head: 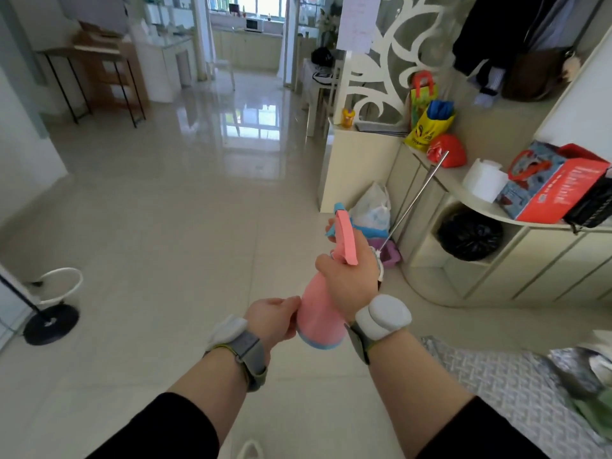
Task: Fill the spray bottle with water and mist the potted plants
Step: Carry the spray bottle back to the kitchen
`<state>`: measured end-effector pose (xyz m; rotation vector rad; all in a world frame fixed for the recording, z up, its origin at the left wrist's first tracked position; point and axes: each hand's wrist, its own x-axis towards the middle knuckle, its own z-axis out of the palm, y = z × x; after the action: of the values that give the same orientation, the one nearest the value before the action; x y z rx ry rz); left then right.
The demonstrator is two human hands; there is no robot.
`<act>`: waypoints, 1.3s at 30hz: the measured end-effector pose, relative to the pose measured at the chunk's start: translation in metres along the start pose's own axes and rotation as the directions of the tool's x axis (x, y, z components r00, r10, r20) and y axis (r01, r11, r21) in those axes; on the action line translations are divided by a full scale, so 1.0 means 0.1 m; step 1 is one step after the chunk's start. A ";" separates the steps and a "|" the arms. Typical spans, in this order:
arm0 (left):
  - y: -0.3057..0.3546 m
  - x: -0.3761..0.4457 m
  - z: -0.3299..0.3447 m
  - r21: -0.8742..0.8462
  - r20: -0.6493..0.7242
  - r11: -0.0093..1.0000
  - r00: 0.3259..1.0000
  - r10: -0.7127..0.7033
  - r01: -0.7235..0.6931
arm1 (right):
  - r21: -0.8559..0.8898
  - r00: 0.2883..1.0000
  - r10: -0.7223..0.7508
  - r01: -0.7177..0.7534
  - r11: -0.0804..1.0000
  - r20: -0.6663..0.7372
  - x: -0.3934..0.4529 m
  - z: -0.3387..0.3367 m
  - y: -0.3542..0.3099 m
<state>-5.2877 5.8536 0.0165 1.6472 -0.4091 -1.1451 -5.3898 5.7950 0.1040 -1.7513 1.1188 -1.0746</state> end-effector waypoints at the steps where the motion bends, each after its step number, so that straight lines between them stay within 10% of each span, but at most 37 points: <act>1: 0.11 0.20 -0.03 0.010 0.009 1.000 1.000 0.003 -0.003 | 0.001 1.000 -0.001 0.001 1.000 -0.003 0.18 0.09 0.01; 39: 3.67 6.71 0.14 0.051 0.048 0.998 0.999 -0.024 0.021 | 0.001 1.000 0.026 -0.026 1.000 -0.008 7.09 2.78 0.97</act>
<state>-4.8772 5.2079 0.0175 1.6743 -0.4548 -1.2023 -4.9780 5.1471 0.0914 -1.7290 1.1426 -1.0674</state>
